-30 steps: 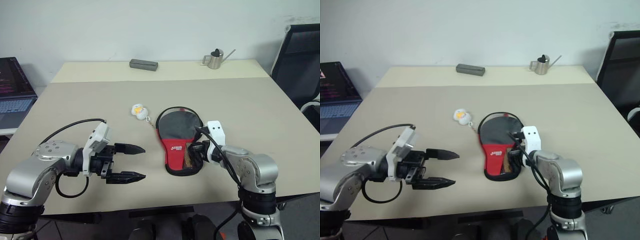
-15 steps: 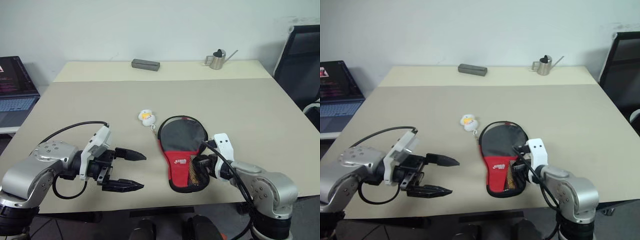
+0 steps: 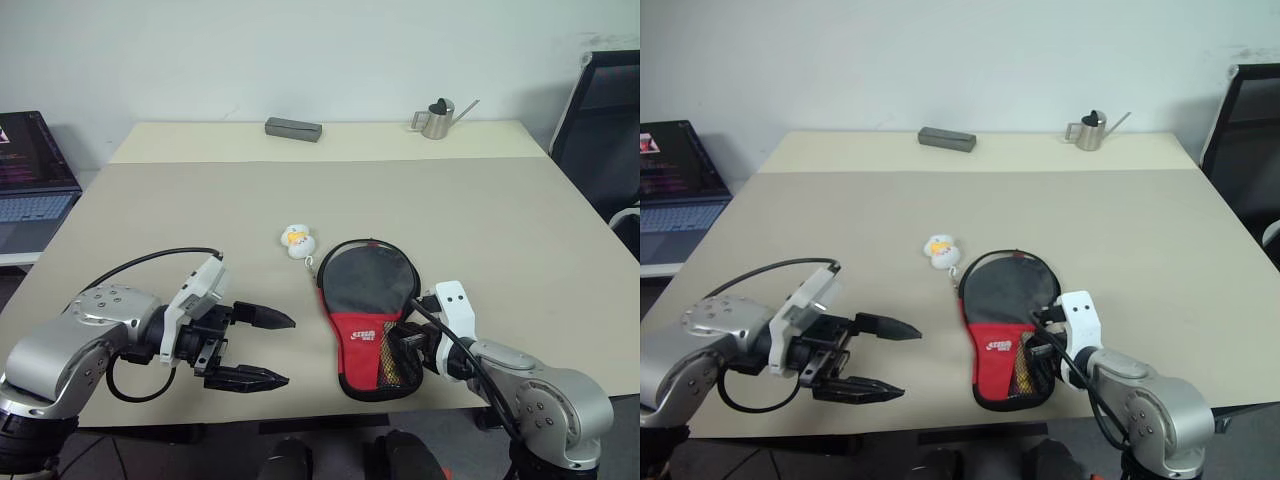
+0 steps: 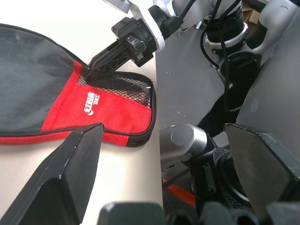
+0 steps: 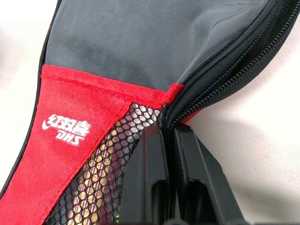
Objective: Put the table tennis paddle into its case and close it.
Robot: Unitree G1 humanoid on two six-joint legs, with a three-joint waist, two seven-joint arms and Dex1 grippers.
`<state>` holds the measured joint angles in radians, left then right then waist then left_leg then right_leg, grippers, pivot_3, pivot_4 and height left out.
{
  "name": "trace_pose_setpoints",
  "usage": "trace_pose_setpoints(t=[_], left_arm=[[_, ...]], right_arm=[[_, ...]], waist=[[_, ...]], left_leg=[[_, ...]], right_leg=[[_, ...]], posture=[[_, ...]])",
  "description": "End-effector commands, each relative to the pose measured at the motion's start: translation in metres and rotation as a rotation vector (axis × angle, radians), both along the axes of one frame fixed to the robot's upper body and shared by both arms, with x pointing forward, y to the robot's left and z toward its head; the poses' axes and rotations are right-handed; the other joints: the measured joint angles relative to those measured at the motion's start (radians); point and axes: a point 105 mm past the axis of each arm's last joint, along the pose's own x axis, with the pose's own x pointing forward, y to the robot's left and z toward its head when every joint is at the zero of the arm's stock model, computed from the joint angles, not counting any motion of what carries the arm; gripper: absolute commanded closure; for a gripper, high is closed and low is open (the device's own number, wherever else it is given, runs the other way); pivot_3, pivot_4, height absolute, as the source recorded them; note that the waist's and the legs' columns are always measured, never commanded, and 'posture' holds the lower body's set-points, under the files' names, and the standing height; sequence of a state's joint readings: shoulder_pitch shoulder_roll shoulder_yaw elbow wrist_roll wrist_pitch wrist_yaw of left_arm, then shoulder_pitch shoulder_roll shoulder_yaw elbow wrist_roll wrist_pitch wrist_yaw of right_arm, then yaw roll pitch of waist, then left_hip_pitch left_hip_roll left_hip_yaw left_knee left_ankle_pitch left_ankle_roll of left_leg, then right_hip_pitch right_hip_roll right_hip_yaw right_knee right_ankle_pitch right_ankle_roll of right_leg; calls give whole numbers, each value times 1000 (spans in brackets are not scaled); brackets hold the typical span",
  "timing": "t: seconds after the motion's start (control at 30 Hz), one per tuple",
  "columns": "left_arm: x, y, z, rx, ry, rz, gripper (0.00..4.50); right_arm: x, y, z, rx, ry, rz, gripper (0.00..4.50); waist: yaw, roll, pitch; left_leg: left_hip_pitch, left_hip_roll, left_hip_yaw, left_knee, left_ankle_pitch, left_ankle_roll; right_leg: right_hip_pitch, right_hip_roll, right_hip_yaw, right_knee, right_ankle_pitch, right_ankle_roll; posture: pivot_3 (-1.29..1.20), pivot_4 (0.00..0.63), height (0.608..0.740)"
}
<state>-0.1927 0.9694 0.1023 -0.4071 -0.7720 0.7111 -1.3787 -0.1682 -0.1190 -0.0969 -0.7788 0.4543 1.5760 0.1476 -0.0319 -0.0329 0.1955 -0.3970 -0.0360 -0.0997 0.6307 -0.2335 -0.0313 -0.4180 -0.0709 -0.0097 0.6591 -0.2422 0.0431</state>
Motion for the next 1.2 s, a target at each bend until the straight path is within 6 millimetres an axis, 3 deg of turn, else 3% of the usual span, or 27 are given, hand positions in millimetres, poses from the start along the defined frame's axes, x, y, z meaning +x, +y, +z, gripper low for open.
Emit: trace_pose_setpoints(t=[0.03,0.73,0.9,1.2], left_arm=[[-2,-2,6,4,-34,-36,0],[4,-4,6,2,-50,-33,0],[5,-4,5,2,-52,-30,0],[7,-5,5,-3,-60,-26,0]], right_arm=[[-9,-2,-11,-21,62,14,4493],[-15,1,-15,-11,87,12,4493],[-11,0,-14,20,87,-59,4493],[-12,-5,-10,29,63,-126,1846]], waist=[[0,0,0],[1,0,-1],[0,0,-1],[0,0,-2]], left_leg=[[0,0,0,0,0,0],[2,0,0,0,0,0],[4,0,0,-1,0,0],[8,11,1,-1,0,0]], right_leg=[[0,0,0,0,0,0],[2,0,-1,-1,0,0],[4,0,-1,-1,-1,2],[8,3,-1,-1,-3,-1]], posture=[[0,150,740],[0,150,740],[0,150,740],[0,150,740]])
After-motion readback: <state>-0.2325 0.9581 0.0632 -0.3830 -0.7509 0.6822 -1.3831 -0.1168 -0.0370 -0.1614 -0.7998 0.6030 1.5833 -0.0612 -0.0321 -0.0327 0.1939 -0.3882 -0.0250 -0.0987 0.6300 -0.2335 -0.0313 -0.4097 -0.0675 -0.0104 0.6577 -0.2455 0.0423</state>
